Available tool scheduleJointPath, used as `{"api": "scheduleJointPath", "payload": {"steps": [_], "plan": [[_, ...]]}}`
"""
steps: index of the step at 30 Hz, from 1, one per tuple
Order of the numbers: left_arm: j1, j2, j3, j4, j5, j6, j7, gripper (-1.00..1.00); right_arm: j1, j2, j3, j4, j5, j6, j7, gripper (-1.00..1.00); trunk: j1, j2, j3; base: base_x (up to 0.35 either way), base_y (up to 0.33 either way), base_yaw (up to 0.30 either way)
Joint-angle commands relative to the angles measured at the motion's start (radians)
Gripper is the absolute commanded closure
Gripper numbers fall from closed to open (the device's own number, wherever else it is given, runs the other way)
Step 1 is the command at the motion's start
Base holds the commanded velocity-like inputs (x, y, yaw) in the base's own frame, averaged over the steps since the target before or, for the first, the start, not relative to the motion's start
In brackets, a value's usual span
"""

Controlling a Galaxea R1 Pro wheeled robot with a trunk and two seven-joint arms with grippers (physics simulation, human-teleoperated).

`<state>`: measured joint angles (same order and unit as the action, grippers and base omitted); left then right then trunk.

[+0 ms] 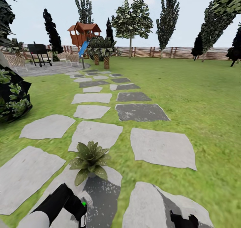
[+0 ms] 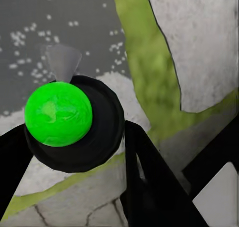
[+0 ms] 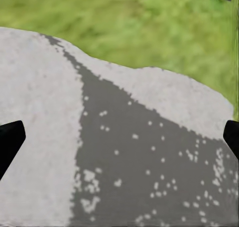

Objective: Pick up the pesticide atomizer in the garden and spray insectifuge to fully cover both potted plants in the garden.

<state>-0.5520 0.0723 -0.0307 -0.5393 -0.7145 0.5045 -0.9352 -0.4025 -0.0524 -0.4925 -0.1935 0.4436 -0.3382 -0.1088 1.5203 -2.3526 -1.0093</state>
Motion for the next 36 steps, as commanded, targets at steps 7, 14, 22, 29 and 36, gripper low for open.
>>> {"api": "scheduleJointPath", "payload": {"steps": [7,14,22,29,36], "plan": [[0.000,-0.008,-0.003,-0.002,-0.002,0.008,-0.004,1.00,-0.001,0.000,-0.006,0.002,0.010,-0.004,-0.004,-1.00,-0.001,0.000,0.000,-0.328,-0.080,-0.082],[0.000,-0.009,-0.002,-0.002,-0.002,0.007,-0.004,1.00,-0.001,0.000,-0.006,0.002,0.010,-0.004,-0.004,-1.00,-0.001,0.000,0.003,-0.154,-0.003,-0.278],[0.000,-0.007,-0.001,0.023,0.001,-0.177,0.027,1.00,-0.001,0.001,-0.006,0.002,0.010,-0.004,0.000,-1.00,-0.001,0.000,0.007,-0.001,0.000,-0.286],[0.000,-0.002,0.003,0.069,0.000,-0.290,0.029,1.00,-0.001,0.001,0.034,0.000,0.018,-0.004,0.073,-1.00,-0.001,0.000,0.008,0.000,0.000,-0.147],[0.000,-0.006,0.000,0.103,-0.002,-0.358,0.025,1.00,-0.002,-0.003,0.264,-0.146,0.058,-0.003,0.321,-1.00,-0.001,0.000,0.008,0.000,0.000,-0.005]]}}
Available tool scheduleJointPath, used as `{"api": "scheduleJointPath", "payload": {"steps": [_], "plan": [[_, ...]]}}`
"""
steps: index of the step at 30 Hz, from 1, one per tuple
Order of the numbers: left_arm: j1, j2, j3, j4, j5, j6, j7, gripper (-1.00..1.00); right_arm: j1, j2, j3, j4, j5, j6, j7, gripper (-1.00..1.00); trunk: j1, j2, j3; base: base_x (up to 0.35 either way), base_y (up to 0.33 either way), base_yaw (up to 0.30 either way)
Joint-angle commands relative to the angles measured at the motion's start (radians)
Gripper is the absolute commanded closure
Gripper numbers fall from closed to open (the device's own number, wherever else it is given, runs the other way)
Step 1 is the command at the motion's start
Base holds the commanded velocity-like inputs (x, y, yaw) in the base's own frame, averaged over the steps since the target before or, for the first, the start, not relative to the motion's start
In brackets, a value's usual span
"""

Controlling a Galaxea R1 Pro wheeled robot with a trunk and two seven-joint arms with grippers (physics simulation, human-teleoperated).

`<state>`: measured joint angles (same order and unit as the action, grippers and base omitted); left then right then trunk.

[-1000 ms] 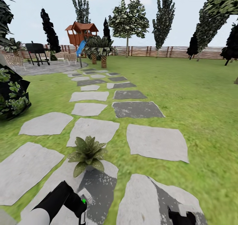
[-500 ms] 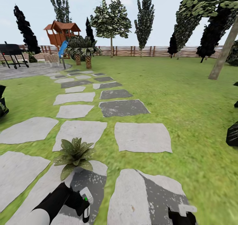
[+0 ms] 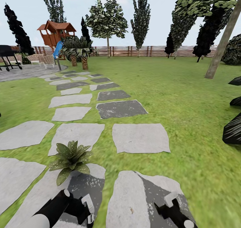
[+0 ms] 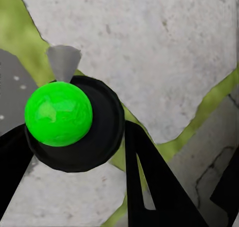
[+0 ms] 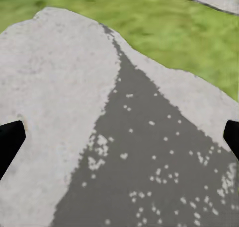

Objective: Pick up the pesticide atomizer in the garden and spray insectifuge to fully cover both potted plants in the garden.

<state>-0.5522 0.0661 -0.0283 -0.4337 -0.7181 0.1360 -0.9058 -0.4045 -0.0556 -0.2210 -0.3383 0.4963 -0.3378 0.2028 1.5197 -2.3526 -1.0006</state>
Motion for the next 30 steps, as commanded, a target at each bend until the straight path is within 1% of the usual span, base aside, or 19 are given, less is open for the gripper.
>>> {"api": "scheduleJointPath", "payload": {"steps": [1,3,5,6,7,9,11,12,14,15,17,19,20,21,23,25,26,28,30], "plan": [[-0.001,0.000,-0.005,-0.002,0.000,0.006,-0.005,1.00,0.000,0.000,0.016,-0.034,0.011,-0.003,0.052,-1.00,0.000,0.000,-0.001,0.000,0.000,0.000],[-0.003,0.000,-0.010,-0.003,-0.005,0.001,-0.008,1.00,0.000,0.000,0.063,-0.110,0.033,-0.001,0.177,-1.00,0.000,0.000,-0.001,0.000,0.000,0.000],[-0.005,0.000,-0.012,-0.003,-0.008,0.000,-0.009,1.00,-0.001,0.000,0.080,-0.152,0.059,0.000,0.263,-1.00,0.000,0.000,-0.001,0.000,0.000,0.000],[-0.006,0.000,-0.013,-0.003,-0.010,0.001,-0.010,1.00,-0.001,0.001,0.085,-0.164,0.076,0.000,0.295,-1.00,0.000,0.000,-0.001,0.000,0.000,0.000],[-0.006,0.000,-0.013,-0.003,-0.012,0.002,-0.010,1.00,-0.001,0.002,0.088,-0.170,0.095,0.000,0.313,-1.00,0.000,0.000,-0.001,0.000,0.000,0.000],[-0.007,0.000,-0.016,-0.003,-0.016,0.002,-0.011,1.00,-0.002,0.006,0.093,-0.174,0.148,0.000,0.329,-1.00,0.000,0.000,-0.001,0.000,0.000,0.000],[-0.008,-0.001,-0.029,-0.003,-0.018,0.003,-0.011,1.00,-0.002,0.012,0.094,-0.175,0.175,0.000,0.351,-1.00,0.000,0.000,-0.001,0.000,0.000,0.000],[-0.008,-0.001,-0.048,-0.003,-0.026,0.003,-0.011,1.00,-0.003,0.020,0.095,-0.176,0.193,0.000,0.395,-1.00,0.000,0.000,-0.001,0.000,0.000,0.000],[-0.008,-0.002,-0.072,-0.003,-0.035,0.004,-0.012,1.00,-0.005,0.035,0.095,-0.178,0.211,0.000,0.469,-1.00,0.000,0.000,-0.001,0.000,0.000,0.000],[-0.009,-0.002,-0.077,-0.003,-0.037,0.004,-0.012,1.00,-0.006,0.040,0.095,-0.180,0.214,0.000,0.487,1.00,0.000,0.000,-0.001,0.000,0.000,0.000],[-0.009,-0.002,-0.084,-0.004,-0.042,0.005,-0.011,1.00,-0.010,0.051,0.095,-0.185,0.218,0.000,0.513,1.00,0.000,0.000,-0.001,0.000,0.000,0.000],[-0.008,-0.003,-0.086,-0.007,-0.065,0.005,-0.009,1.00,-0.012,0.054,0.096,-0.186,0.218,0.000,0.549,1.00,0.000,0.000,-0.001,0.000,0.000,0.000],[-0.008,-0.003,-0.085,-0.007,-0.081,0.005,-0.009,1.00,-0.014,0.057,0.103,-0.191,0.218,0.000,0.576,1.00,0.000,0.000,-0.001,0.000,0.000,0.000],[-0.008,-0.006,-0.085,-0.008,-0.102,0.004,-0.008,1.00,-0.016,0.066,0.123,-0.201,0.219,0.001,0.608,1.00,0.000,0.000,-0.001,0.000,0.000,0.000],[-0.008,-0.016,-0.085,-0.009,-0.115,0.004,-0.007,1.00,-0.018,0.073,0.151,-0.210,0.219,0.002,0.626,1.00,0.000,0.000,-0.001,0.000,0.000,0.000],[-0.008,-0.021,-0.086,-0.009,-0.120,0.004,-0.007,1.00,-0.019,0.077,0.182,-0.213,0.219,0.002,0.632,1.00,0.000,0.000,-0.001,0.000,0.000,0.000],[-0.008,-0.021,-0.086,-0.010,-0.120,0.004,-0.007,1.00,-0.019,0.084,0.190,-0.213,0.219,0.002,0.634,1.00,0.000,0.000,-0.001,0.000,0.000,0.000],[-0.007,-0.022,-0.087,-0.010,-0.122,0.003,-0.006,1.00,-0.019,0.100,0.197,-0.214,0.219,0.002,0.634,1.00,0.000,0.000,-0.001,0.000,0.000,0.000],[-0.007,-0.023,-0.087,-0.010,-0.122,0.002,-0.005,1.00,-0.019,0.111,0.199,-0.216,0.219,0.002,0.635,1.00,0.000,0.000,-0.001,0.000,0.000,0.000]]}}
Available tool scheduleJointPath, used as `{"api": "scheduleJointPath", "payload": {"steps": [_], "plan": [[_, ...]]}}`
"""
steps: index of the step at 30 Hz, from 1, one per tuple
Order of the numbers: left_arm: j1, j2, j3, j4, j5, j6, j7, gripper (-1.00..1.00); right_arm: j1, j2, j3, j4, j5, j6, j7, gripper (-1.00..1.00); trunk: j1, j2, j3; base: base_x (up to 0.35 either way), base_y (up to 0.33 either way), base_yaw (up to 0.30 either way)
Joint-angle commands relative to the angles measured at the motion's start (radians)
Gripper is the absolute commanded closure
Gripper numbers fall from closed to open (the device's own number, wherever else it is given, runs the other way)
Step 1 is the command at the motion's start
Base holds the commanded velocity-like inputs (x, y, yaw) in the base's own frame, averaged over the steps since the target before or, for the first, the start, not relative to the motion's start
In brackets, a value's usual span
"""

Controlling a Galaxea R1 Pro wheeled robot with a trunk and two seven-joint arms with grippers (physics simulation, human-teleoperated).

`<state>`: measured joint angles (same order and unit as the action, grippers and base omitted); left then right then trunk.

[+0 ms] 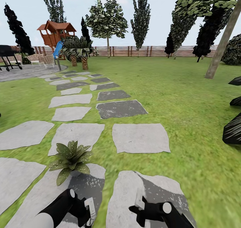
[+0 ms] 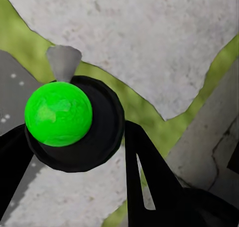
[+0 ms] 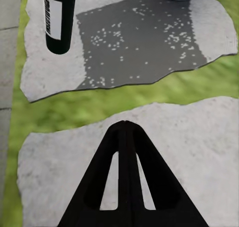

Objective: Pick up the pesticide atomizer in the garden and spray insectifuge to fully cover both potted plants in the garden.

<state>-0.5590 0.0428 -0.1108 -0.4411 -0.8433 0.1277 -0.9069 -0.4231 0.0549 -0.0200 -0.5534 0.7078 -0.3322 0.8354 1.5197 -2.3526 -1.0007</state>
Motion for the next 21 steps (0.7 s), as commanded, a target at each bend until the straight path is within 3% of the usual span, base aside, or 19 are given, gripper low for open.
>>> {"api": "scheduleJointPath", "payload": {"steps": [1,2,4,6,12,21], "plan": [[0.000,0.000,-0.005,-0.004,0.003,0.010,-0.004,1.00,0.000,0.005,-0.002,-0.003,0.007,-0.004,0.002,1.00,0.000,0.000,-0.001,0.000,0.000,0.000],[0.000,-0.005,-0.013,-0.008,0.003,0.009,-0.004,1.00,-0.001,0.013,-0.002,-0.004,0.007,-0.004,0.005,1.00,0.000,0.000,-0.001,0.000,0.000,0.000],[0.000,-0.012,-0.085,-0.012,0.004,0.008,-0.003,1.00,-0.002,0.030,-0.002,-0.004,0.007,-0.004,0.005,1.00,0.000,0.000,-0.001,0.000,0.000,0.000],[0.000,-0.017,-0.115,-0.013,0.004,0.007,-0.002,1.00,-0.002,0.035,-0.002,-0.005,0.007,-0.004,0.006,1.00,0.000,0.000,-0.001,0.000,0.000,0.000],[0.001,-0.030,-0.127,-0.012,0.003,0.010,-0.003,1.00,-0.002,0.055,-0.002,-0.005,0.007,-0.004,0.007,1.00,0.000,0.000,-0.001,0.000,0.000,0.000],[0.000,-0.092,-0.129,-0.013,0.002,0.010,-0.001,1.00,-0.002,0.072,-0.002,-0.003,0.007,-0.004,0.007,1.00,0.000,0.000,-0.001,0.000,0.000,0.000]]}}
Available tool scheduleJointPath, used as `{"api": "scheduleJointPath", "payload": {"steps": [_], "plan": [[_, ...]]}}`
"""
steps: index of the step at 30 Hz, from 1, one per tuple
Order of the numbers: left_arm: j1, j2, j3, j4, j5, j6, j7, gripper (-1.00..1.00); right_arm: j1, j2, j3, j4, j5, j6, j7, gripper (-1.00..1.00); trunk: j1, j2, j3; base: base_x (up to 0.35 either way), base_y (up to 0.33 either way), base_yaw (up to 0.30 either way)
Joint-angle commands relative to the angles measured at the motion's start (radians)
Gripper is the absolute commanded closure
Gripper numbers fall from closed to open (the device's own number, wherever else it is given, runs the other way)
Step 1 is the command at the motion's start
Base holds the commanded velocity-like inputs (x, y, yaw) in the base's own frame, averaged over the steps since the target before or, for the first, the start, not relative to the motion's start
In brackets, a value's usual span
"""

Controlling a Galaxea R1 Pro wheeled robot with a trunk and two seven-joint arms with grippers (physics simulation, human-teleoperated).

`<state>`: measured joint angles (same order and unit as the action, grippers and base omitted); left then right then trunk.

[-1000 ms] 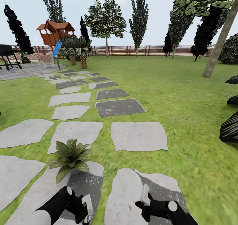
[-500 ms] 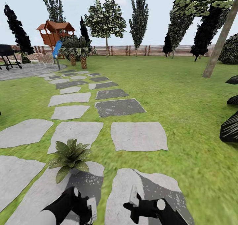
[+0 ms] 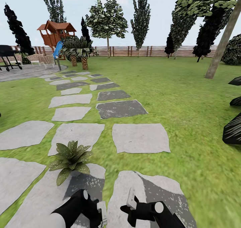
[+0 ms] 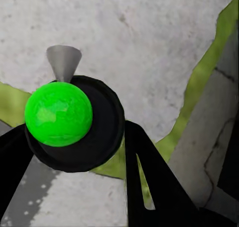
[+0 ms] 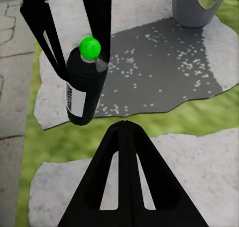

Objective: Pick up the pesticide atomizer in the garden and spray insectifuge to fully cover both potted plants in the garden.

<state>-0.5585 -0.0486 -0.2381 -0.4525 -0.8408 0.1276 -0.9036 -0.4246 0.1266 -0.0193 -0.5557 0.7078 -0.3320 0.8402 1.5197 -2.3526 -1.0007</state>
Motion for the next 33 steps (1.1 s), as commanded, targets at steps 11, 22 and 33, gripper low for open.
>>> {"api": "scheduleJointPath", "payload": {"steps": [11,22,33], "plan": [[0.000,-0.054,-0.042,-0.002,0.001,0.012,0.056,1.00,0.000,0.002,-0.002,-0.001,0.007,-0.005,0.002,1.00,0.000,0.000,-0.001,0.000,0.000,0.000],[0.002,-0.085,-0.040,0.008,0.006,0.006,0.062,1.00,0.000,0.002,-0.002,-0.001,0.007,-0.005,0.002,1.00,0.000,0.000,-0.001,0.000,0.000,0.000],[0.002,-0.102,-0.040,0.015,0.014,-0.055,0.056,1.00,0.000,0.002,-0.002,-0.001,0.007,-0.005,0.002,1.00,0.000,0.000,-0.001,0.000,0.000,0.000]]}}
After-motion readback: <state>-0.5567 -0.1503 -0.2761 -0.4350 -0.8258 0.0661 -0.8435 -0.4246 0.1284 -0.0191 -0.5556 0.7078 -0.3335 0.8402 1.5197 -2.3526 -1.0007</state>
